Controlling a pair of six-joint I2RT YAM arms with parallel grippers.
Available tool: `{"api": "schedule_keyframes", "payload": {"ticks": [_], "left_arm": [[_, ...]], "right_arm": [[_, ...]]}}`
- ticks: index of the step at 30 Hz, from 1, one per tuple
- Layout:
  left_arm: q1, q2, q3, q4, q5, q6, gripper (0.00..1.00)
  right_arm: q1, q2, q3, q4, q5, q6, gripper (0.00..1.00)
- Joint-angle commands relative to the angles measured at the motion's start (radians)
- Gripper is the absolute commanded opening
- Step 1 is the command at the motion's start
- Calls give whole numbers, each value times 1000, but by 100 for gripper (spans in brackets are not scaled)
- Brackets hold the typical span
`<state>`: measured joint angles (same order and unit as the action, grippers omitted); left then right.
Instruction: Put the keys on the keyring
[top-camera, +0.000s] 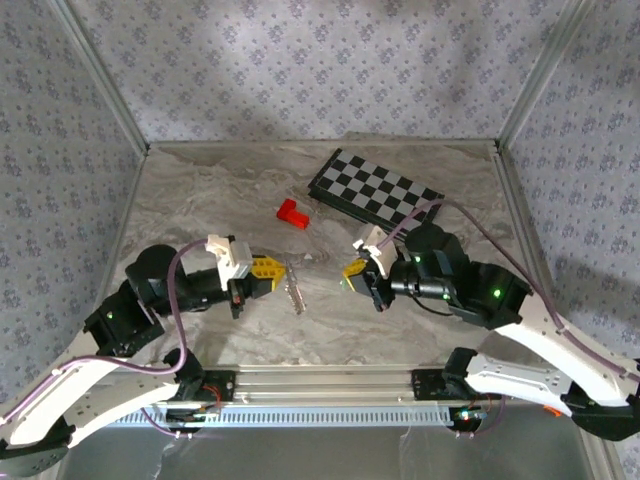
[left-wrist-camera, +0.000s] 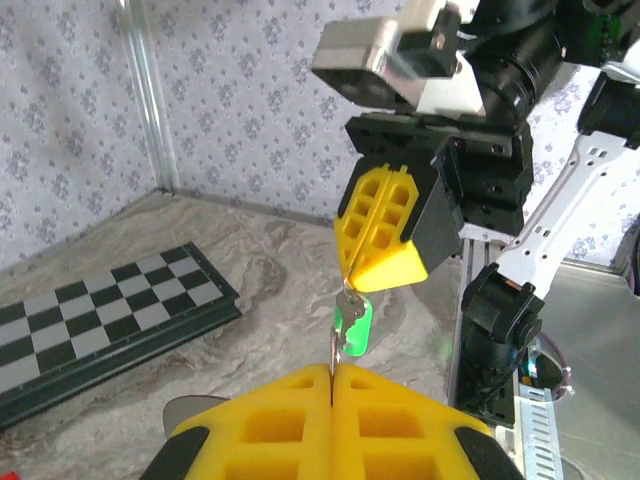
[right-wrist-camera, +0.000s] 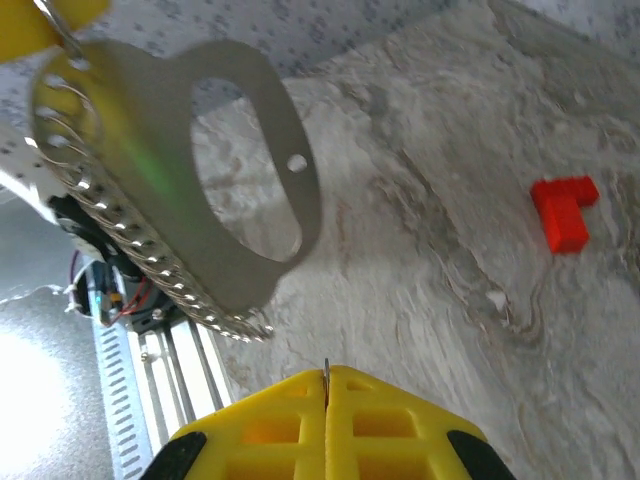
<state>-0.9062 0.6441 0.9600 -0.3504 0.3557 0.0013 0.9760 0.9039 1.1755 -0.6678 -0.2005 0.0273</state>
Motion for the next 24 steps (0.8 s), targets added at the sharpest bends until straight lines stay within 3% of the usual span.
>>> {"api": "schedule_keyframes", "payload": {"ticks": [1, 9, 24], "left_arm": [[-5, 13, 66, 1, 54, 51, 0], [-5, 59, 113, -24, 80, 108, 0], [-5, 128, 161, -21, 137, 149, 0]], "right_arm": [[9, 29, 114, -93, -87, -107, 0], [22, 107, 261, -133, -143, -158, 0], [88, 216, 423, -229, -94, -266, 0]]}}
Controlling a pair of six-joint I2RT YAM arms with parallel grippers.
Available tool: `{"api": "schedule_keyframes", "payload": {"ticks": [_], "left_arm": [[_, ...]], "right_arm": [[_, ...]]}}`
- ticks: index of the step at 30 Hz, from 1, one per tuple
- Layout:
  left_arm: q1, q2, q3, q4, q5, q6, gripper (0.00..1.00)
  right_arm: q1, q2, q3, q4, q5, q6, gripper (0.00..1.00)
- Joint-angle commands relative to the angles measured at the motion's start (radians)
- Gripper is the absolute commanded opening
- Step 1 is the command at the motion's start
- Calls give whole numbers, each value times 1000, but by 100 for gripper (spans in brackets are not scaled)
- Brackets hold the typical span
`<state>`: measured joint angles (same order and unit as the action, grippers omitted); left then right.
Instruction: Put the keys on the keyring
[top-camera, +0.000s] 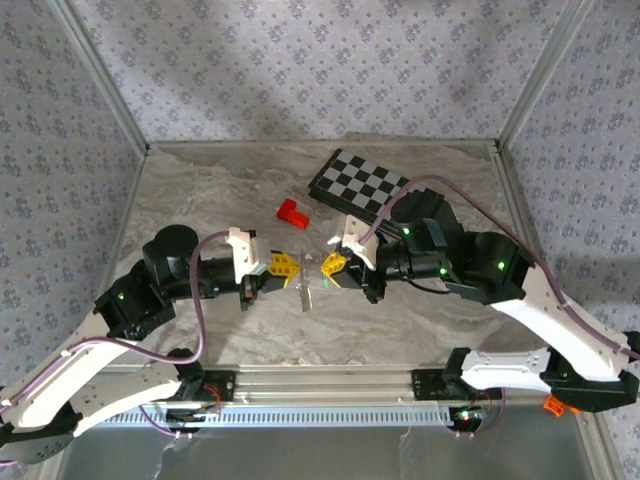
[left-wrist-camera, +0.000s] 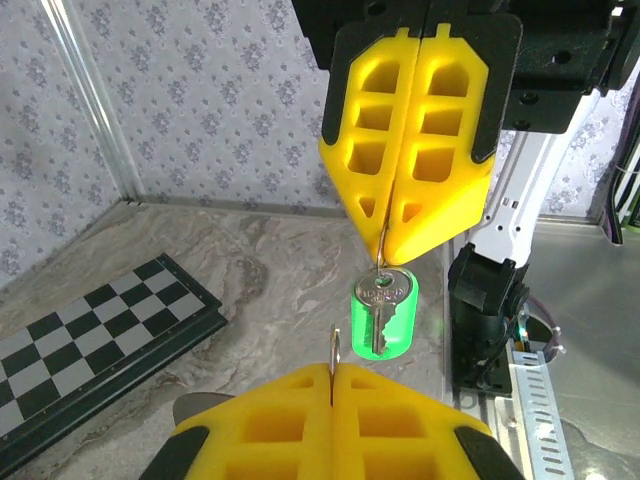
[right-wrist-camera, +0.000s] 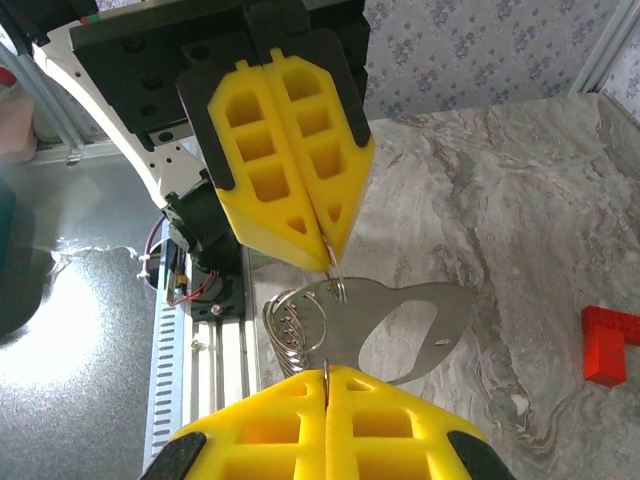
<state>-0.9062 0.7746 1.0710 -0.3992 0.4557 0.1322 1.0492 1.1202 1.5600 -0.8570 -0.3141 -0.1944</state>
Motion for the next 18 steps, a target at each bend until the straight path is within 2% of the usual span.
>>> {"api": "schedule_keyframes", "payload": {"ticks": [1, 11, 18], "left_arm": [[-6, 1, 52, 29, 42, 18, 0], [-6, 18, 54, 52, 78, 2, 0], [-6, 23, 50, 83, 98, -3, 0]], "right_arm": [[18, 0, 38, -40, 30, -51, 0], [35, 2, 61, -55, 78, -89, 0], [35, 19, 59, -25, 46, -64, 0]]}}
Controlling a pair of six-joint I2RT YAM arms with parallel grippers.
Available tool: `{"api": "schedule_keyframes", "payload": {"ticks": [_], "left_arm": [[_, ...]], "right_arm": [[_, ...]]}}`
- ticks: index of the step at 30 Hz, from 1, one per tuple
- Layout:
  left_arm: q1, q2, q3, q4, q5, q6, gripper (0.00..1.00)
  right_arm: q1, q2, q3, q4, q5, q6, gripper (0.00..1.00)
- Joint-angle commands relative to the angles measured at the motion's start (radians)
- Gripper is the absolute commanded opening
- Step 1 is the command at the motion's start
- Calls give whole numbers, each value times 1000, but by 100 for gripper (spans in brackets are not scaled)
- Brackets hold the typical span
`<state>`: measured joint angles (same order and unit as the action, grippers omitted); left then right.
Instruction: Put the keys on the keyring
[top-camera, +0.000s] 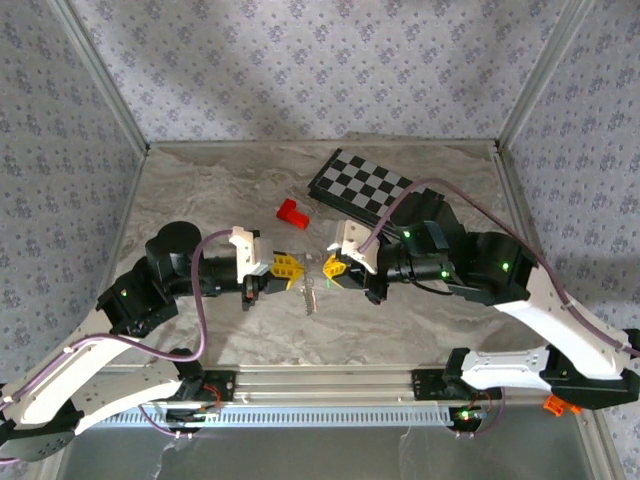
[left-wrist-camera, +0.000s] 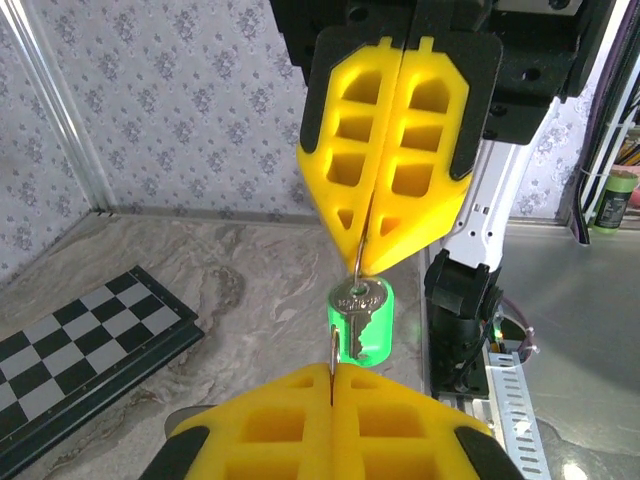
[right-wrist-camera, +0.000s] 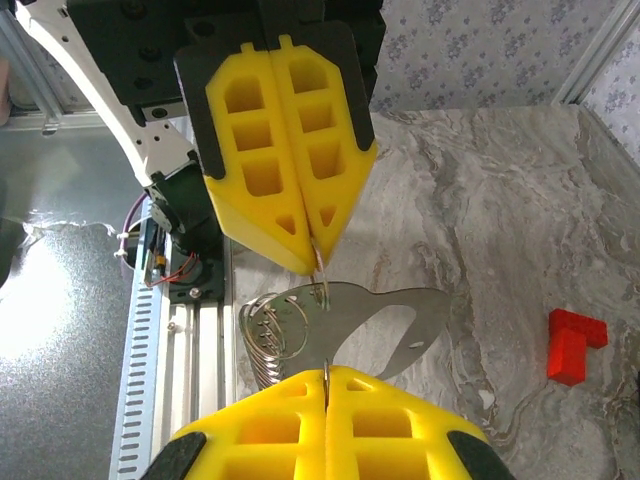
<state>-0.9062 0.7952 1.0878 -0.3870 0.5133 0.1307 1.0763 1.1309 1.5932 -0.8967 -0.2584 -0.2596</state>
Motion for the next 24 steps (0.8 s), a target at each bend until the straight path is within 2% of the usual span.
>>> {"api": "schedule_keyframes", "payload": {"ticks": [1, 24], "left_arm": [[-6, 4, 33, 76, 45, -5, 0], [-6, -3, -3, 144, 54, -29, 0]], "right_arm": [[8, 12, 28, 14, -12, 2, 0], [9, -13, -16, 128, -42, 62, 0]]}}
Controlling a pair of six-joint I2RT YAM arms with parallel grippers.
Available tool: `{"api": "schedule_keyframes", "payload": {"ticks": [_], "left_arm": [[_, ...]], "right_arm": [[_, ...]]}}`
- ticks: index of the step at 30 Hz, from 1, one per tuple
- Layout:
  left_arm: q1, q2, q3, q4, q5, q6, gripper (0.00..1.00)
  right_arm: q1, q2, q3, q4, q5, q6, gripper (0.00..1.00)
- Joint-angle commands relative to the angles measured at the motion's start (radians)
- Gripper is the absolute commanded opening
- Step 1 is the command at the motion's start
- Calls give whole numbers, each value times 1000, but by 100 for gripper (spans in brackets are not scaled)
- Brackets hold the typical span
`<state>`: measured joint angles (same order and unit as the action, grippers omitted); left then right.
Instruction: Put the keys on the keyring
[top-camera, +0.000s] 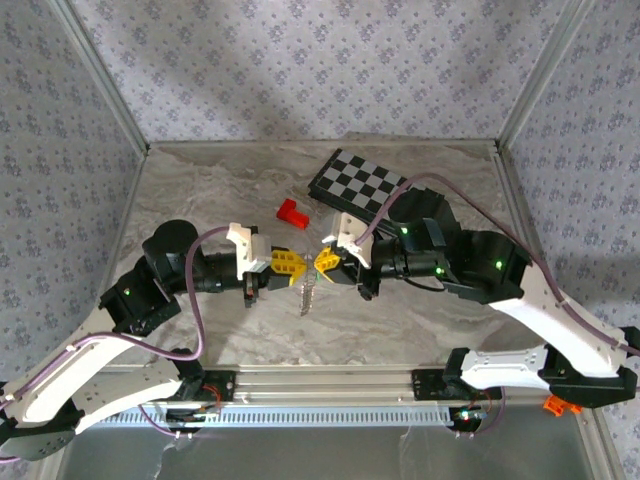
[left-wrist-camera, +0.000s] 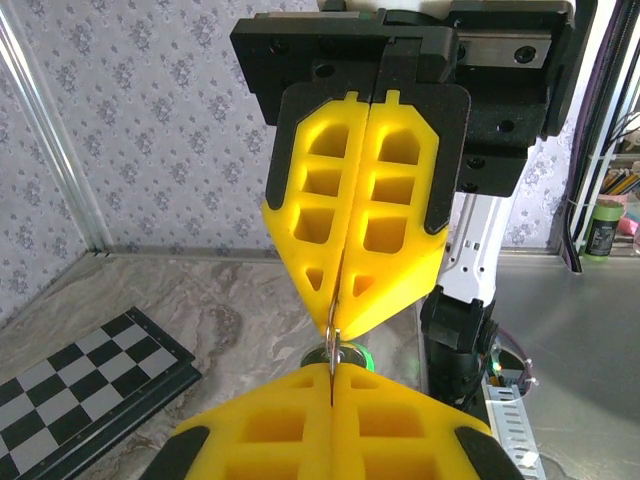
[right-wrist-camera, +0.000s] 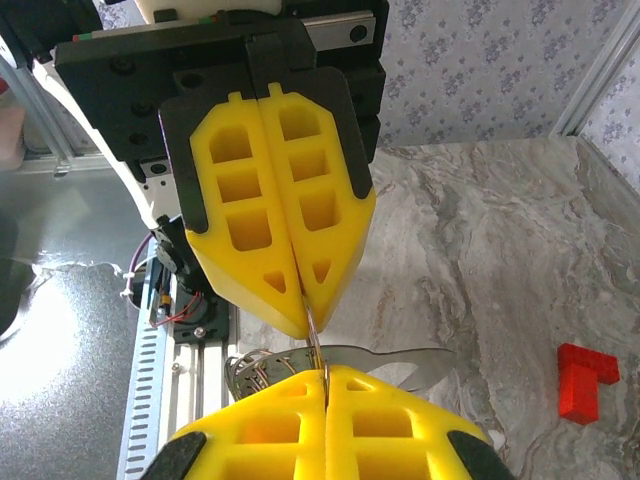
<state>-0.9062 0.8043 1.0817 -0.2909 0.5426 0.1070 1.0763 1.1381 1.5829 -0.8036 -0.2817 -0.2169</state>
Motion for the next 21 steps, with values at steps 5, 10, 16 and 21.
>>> {"api": "schedule_keyframes", "payload": {"ticks": [5, 10, 16, 21], "left_arm": [[-6, -13, 0, 44, 13, -1, 0], [-7, -13, -1, 45, 14, -3, 0], [-6, -14, -3, 44, 15, -1, 0], [-6, -14, -3, 46, 14, 2, 0]], "right_arm": [[8, -38, -14, 19, -9, 30, 0], [8, -44, -15, 15, -6, 31, 0], [8, -38, -18, 25, -13, 30, 0], [8, -35, -21, 35, -12, 30, 0]]}}
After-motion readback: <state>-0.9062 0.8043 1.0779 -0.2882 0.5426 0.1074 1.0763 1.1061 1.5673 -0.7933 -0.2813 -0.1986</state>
